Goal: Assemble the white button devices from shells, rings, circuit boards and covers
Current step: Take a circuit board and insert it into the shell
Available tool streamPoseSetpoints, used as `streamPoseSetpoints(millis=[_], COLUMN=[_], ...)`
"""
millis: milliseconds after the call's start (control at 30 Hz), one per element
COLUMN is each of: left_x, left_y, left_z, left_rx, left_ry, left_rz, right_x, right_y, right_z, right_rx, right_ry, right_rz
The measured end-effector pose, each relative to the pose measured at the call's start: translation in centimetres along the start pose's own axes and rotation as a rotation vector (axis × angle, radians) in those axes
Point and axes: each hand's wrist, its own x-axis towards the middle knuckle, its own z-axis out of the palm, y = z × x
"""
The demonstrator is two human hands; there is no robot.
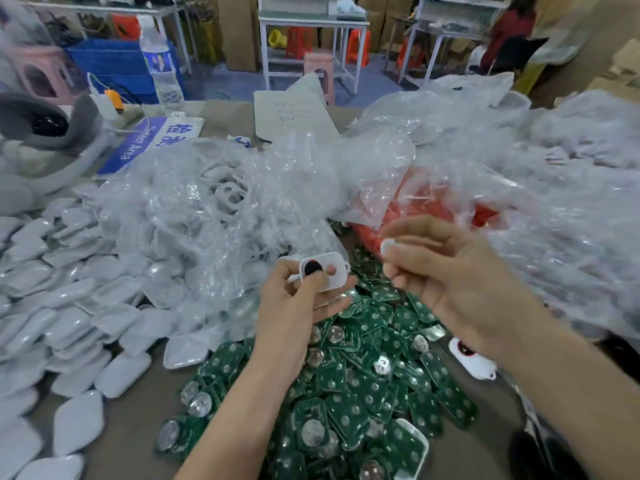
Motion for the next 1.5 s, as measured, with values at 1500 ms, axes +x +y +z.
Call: streamPoseSetpoints(millis=[1500], left_x=[-0.8], left_y=[-0.7], left_z=[0.1], left_rx=[0.443], left_ry=[-0.170], left_rz=[0.104], right_x=[2.0], right_y=[8.1], right_z=[0.2], right_rx=[-0.927], right_ry=[0.378], right_rz=[-0.479])
